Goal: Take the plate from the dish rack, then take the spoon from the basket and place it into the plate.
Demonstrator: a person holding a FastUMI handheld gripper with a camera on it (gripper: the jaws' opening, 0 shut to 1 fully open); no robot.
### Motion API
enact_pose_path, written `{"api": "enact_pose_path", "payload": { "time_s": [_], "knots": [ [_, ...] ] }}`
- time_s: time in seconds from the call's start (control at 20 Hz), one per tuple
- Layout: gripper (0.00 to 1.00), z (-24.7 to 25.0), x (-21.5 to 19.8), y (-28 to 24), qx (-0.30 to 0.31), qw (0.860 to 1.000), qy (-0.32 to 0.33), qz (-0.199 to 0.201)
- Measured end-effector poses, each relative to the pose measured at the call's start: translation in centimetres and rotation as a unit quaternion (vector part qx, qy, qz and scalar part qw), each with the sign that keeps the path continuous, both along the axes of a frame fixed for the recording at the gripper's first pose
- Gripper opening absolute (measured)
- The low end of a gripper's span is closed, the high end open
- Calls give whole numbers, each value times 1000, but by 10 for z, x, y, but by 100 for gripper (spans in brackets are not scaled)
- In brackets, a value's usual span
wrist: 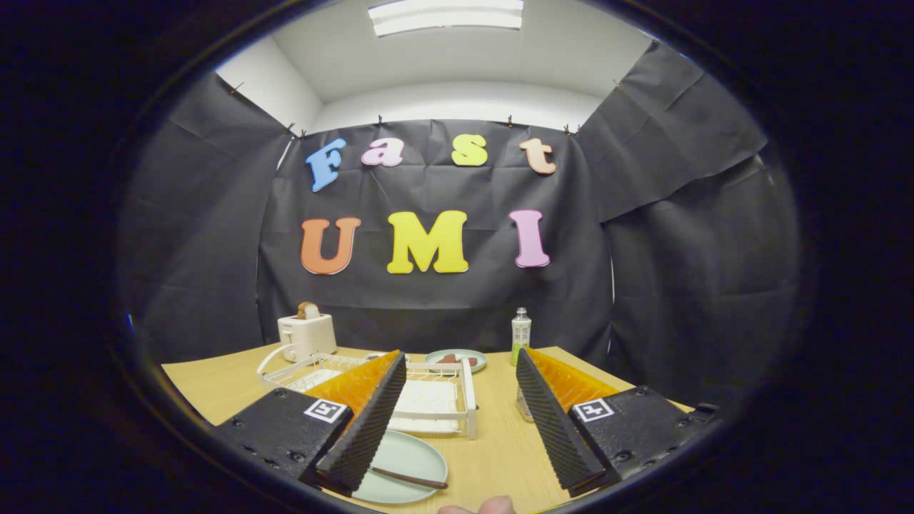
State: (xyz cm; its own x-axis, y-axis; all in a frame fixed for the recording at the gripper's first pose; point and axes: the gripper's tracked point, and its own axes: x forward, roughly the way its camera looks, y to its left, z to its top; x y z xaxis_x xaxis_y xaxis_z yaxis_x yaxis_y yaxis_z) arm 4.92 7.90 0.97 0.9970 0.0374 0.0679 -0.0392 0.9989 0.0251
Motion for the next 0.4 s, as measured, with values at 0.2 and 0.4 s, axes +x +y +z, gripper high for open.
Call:
{"api": "enact_pose_path", "payload": {
  "time_s": [0.2,0.4],
  "knots": [
    [99,-4,3,1,4,1000,8,-2],
    [100,-2,3,2,1,1000,6,-5]
  ]
}}
